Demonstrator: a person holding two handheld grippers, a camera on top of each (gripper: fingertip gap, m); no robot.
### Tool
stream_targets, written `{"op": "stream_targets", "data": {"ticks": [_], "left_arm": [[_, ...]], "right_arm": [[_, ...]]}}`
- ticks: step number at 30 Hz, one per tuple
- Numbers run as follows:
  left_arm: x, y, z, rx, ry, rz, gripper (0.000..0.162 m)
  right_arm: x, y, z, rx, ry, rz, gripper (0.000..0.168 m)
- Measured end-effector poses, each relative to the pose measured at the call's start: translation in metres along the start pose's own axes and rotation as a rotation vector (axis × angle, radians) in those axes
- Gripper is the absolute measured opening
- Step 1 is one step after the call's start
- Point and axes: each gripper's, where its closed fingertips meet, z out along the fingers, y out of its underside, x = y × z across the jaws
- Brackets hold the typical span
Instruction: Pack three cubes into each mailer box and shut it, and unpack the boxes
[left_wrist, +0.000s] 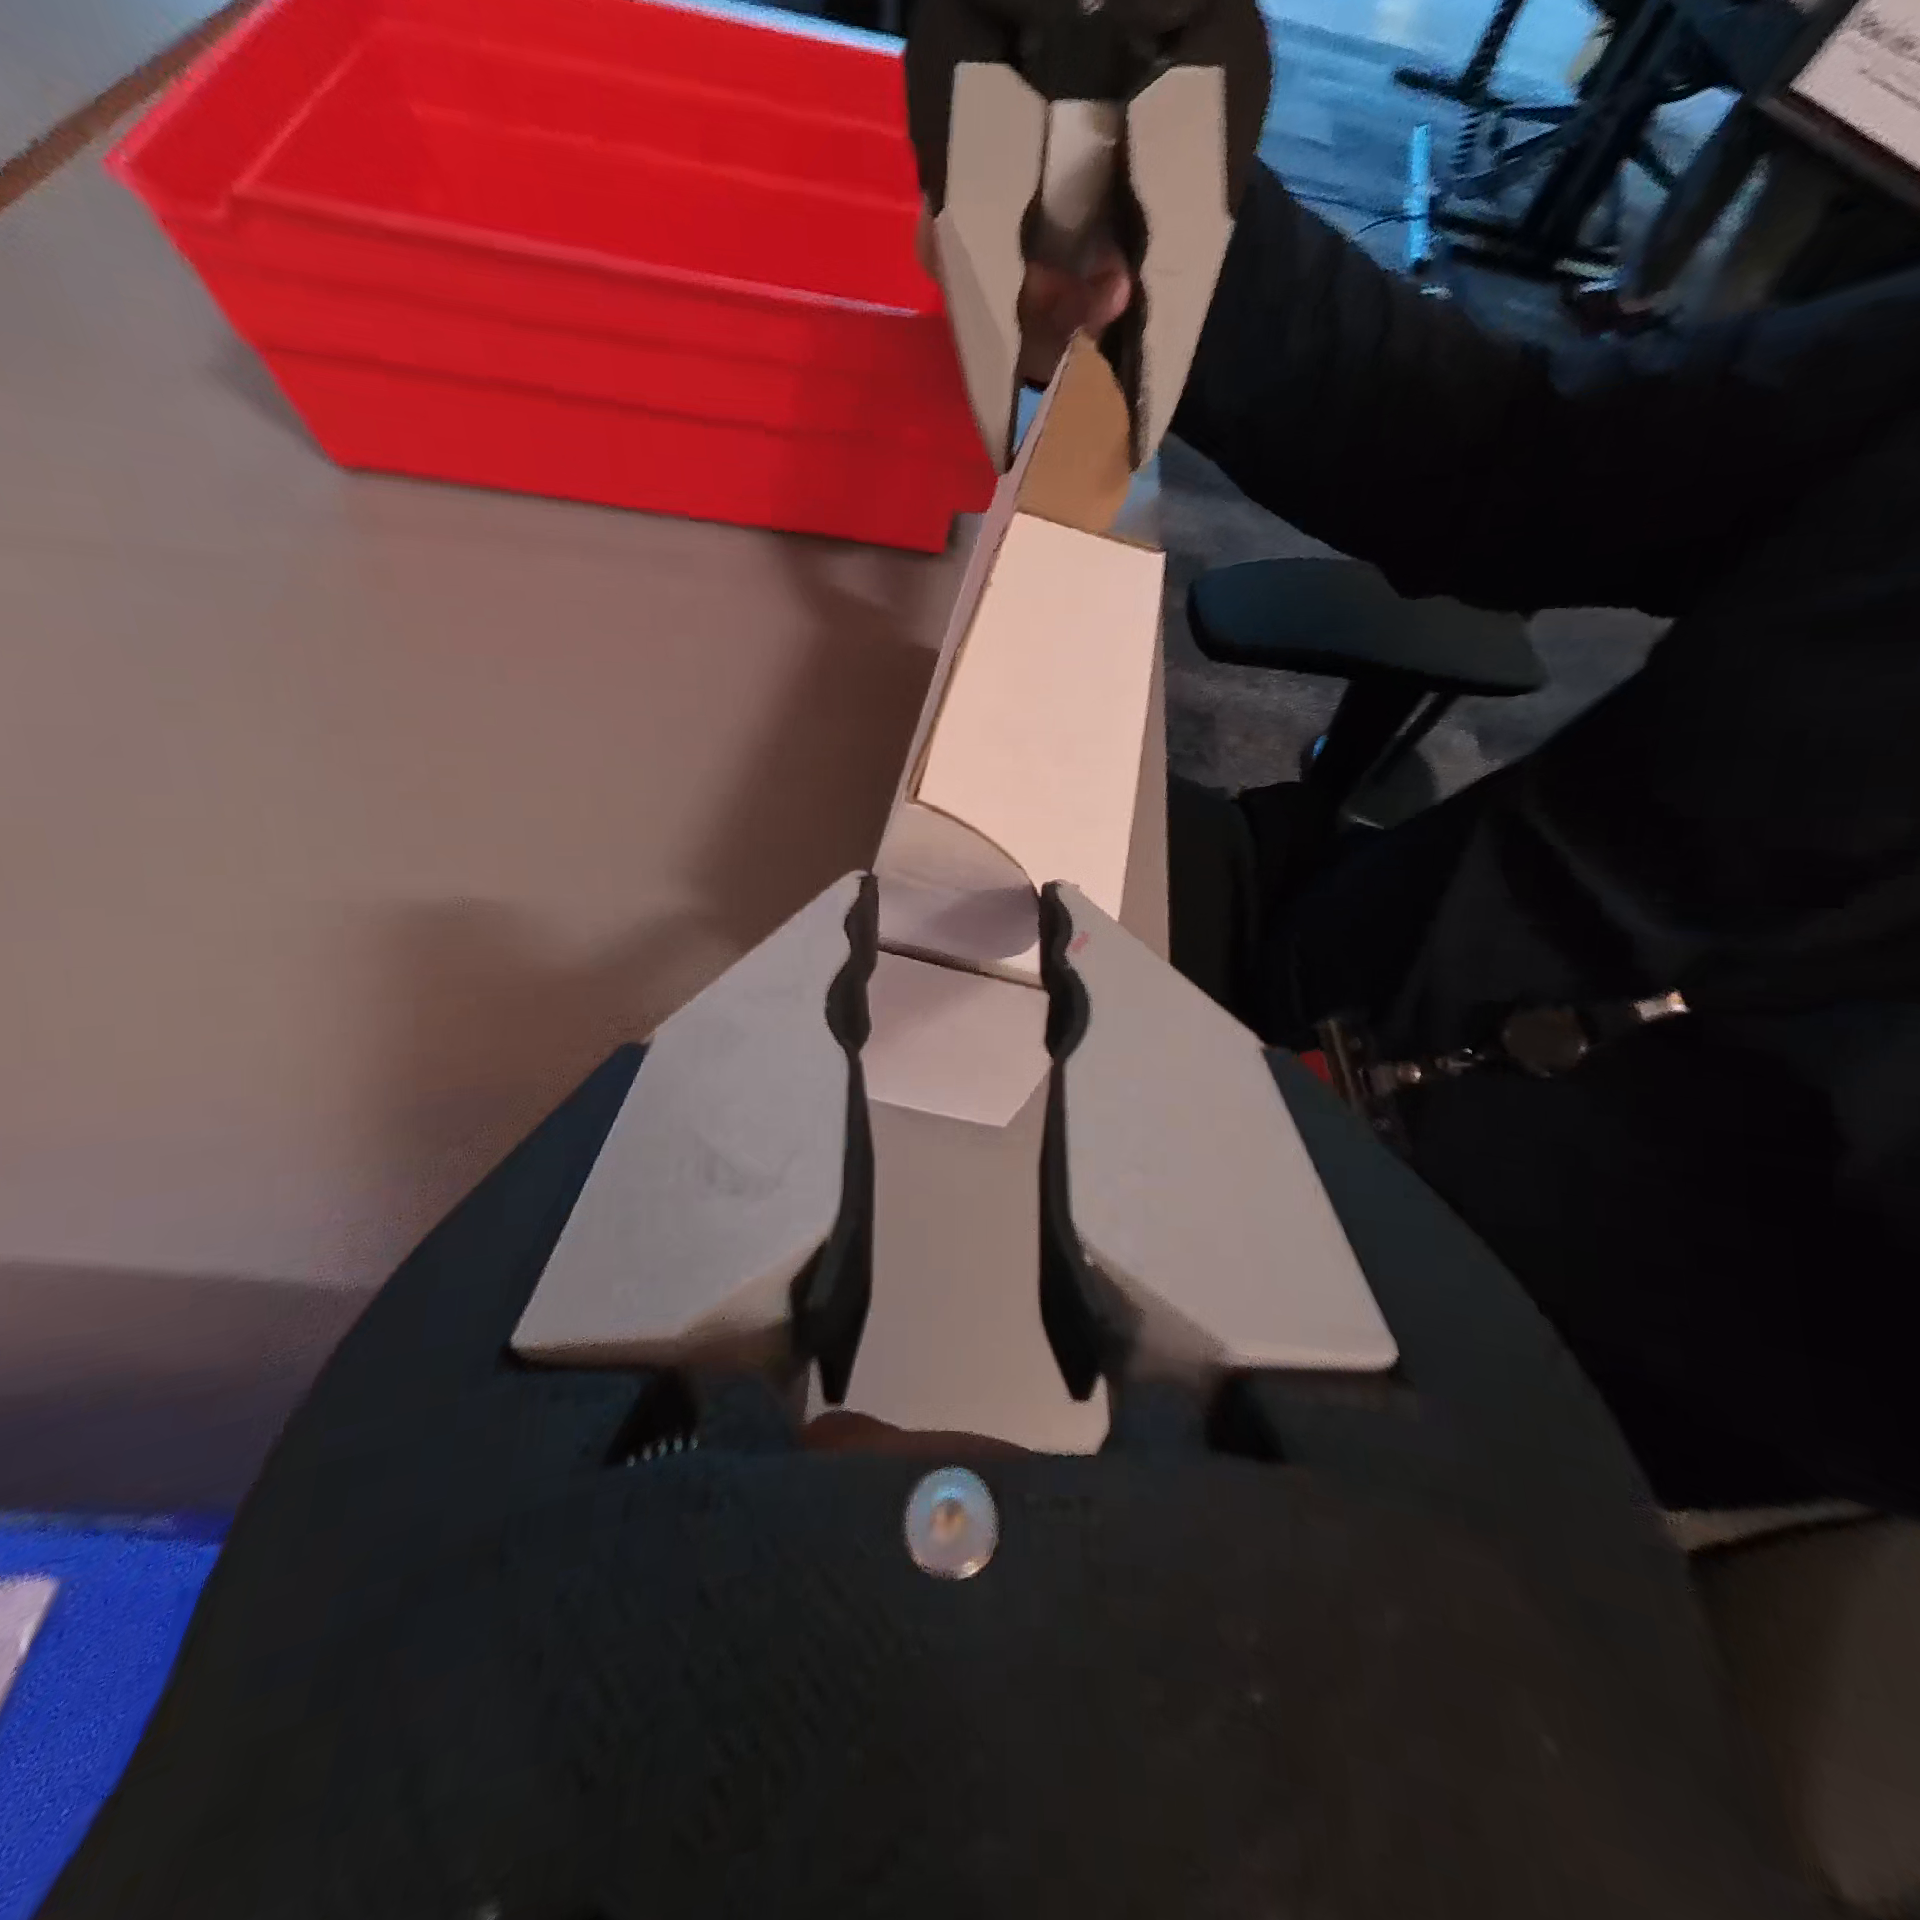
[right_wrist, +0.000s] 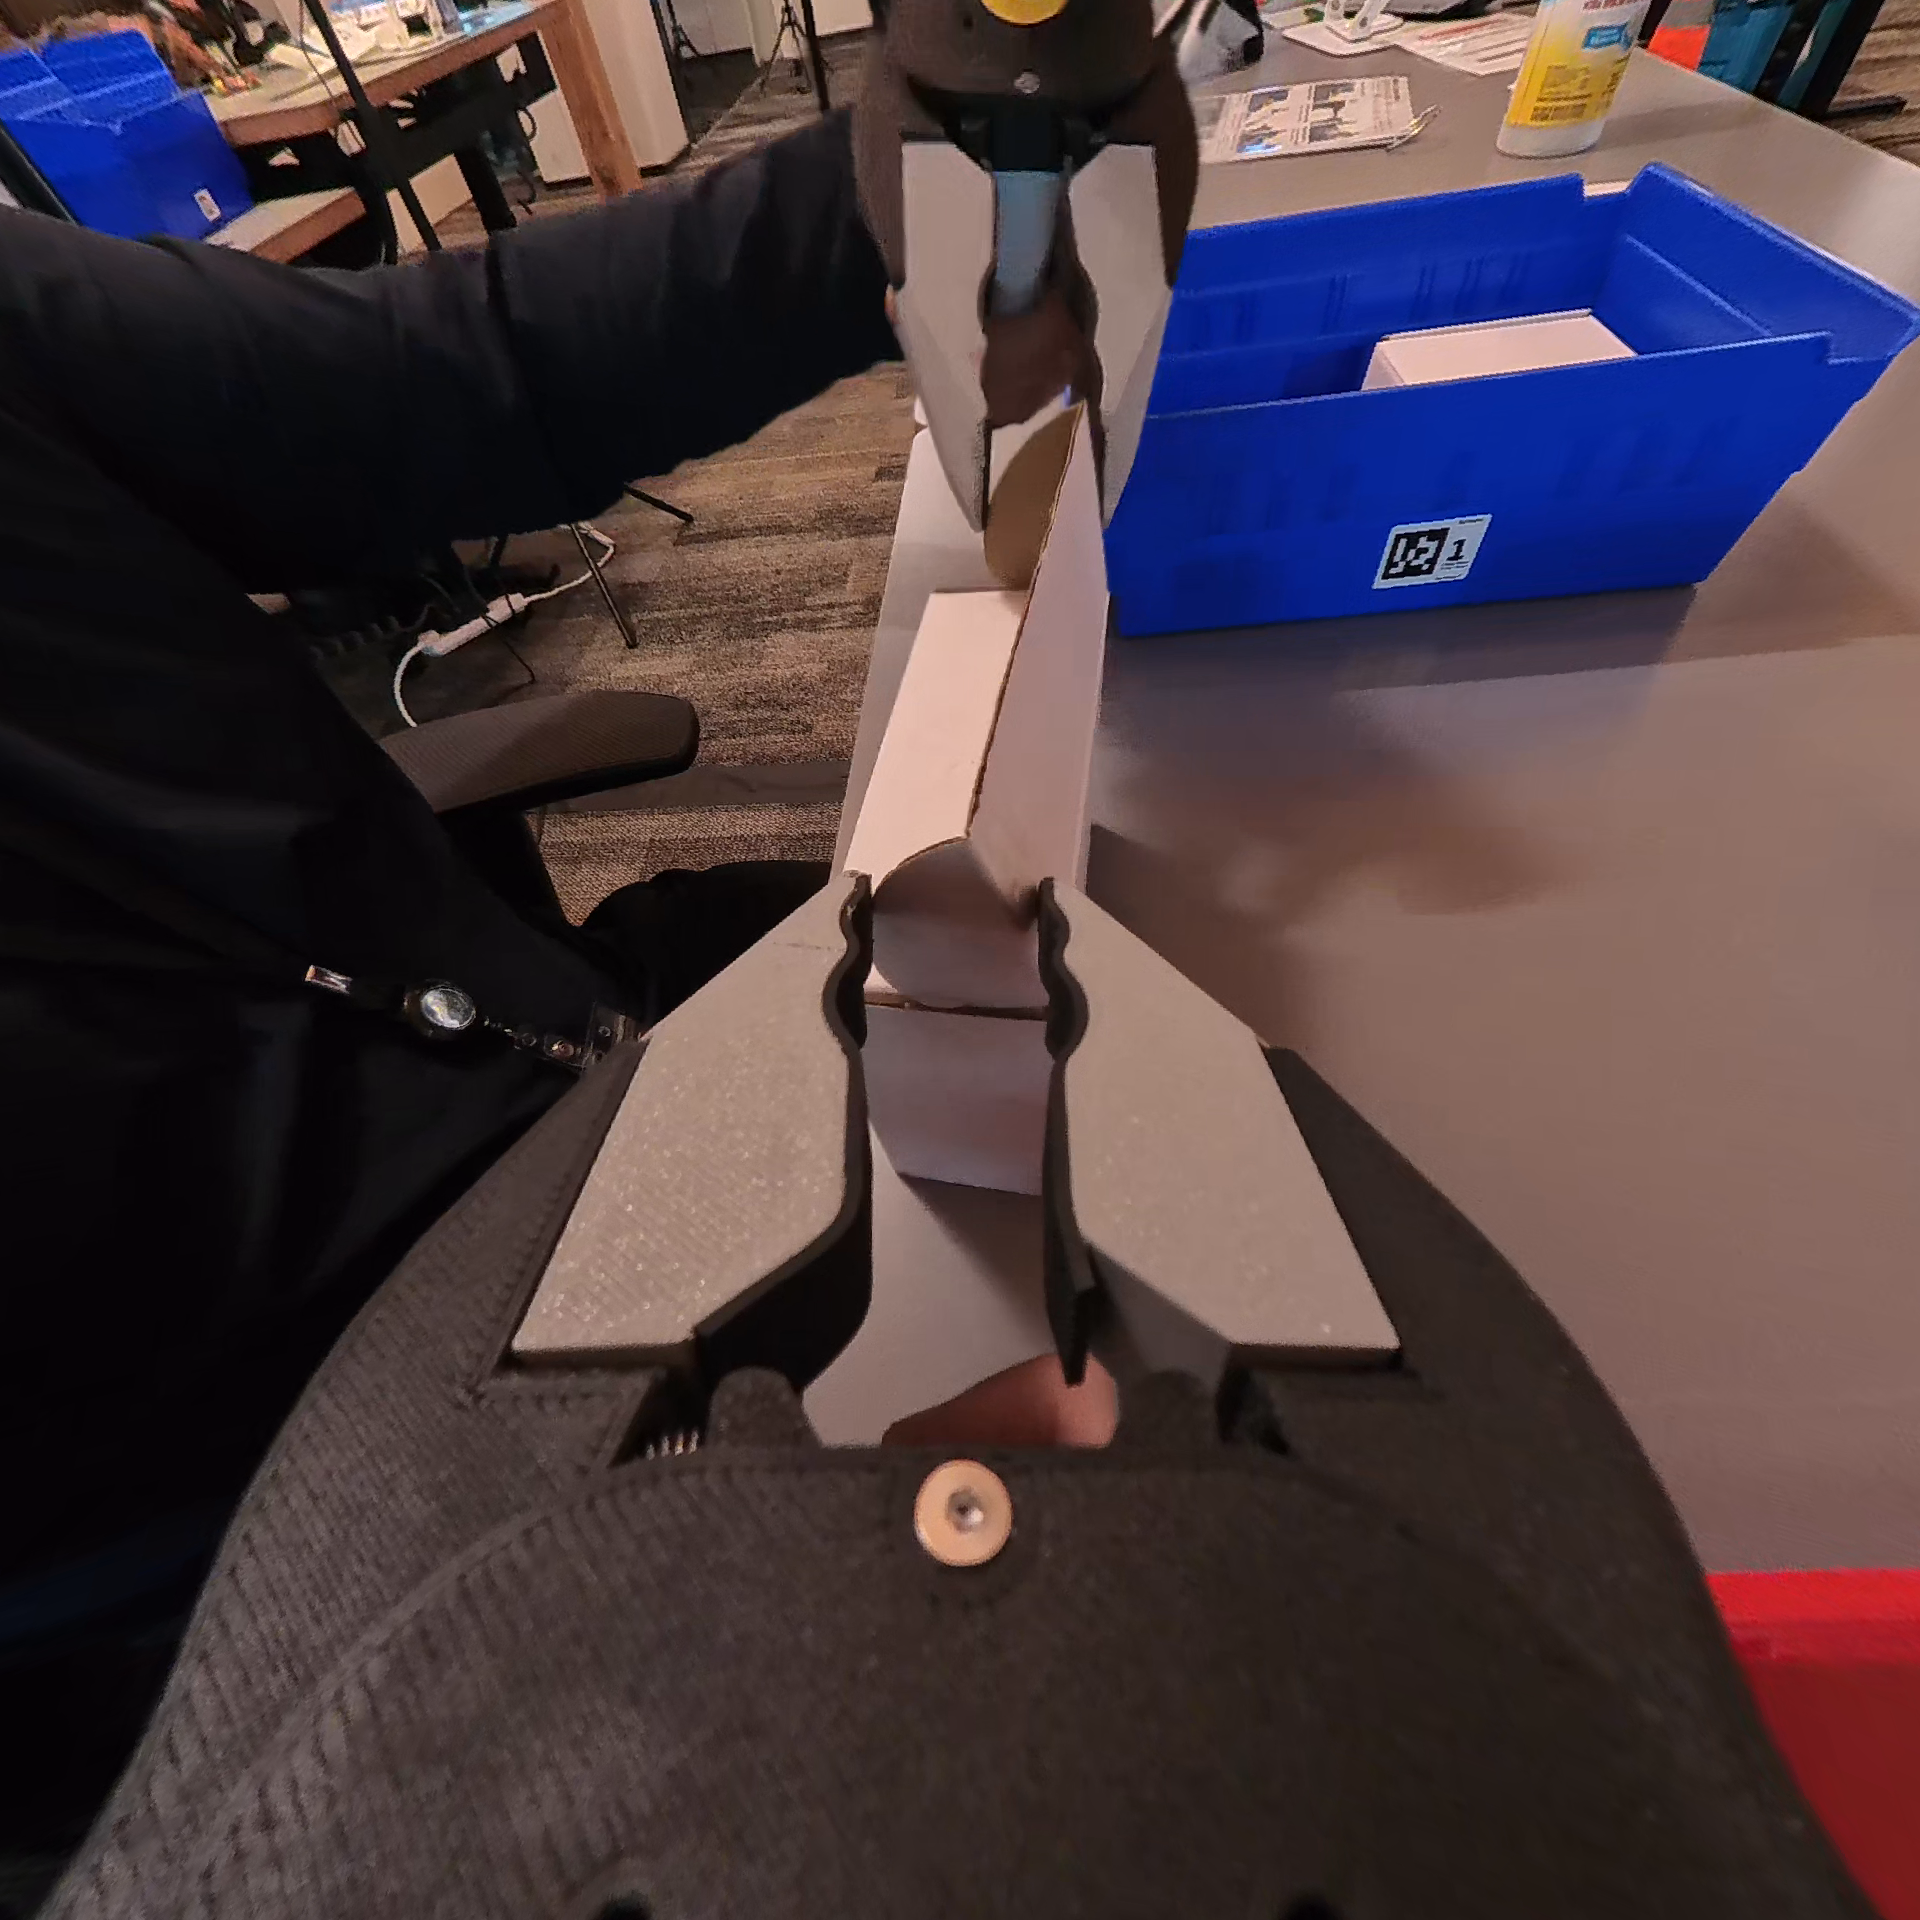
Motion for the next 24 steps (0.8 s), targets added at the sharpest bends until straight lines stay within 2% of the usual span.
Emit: {"op": "stream_targets", "data": {"ticks": [2, 7, 12, 24], "left_arm": [[0.001, 0.001, 0.002, -0.020, -0.075, -0.042, 0.029], [0.013, 0.006, 0.000, -0.069, -0.127, 0.028, 0.029], [0.009, 0.004, 0.002, -0.061, -0.153, 0.008, 0.029], [0.018, 0.014, 0.007, -0.077, -0.334, 0.347, 0.029]], "right_arm": [[0.000, 0.000, -0.001, 0.001, -0.002, 0.002, 0.029], [0.000, 0.000, 0.001, 0.001, 0.010, -0.005, 0.028], [0.001, 0.001, -0.001, -0.008, 0.044, -0.012, 0.028], [0.000, 0.005, -0.003, -0.023, 0.089, -0.057, 0.028]]}}
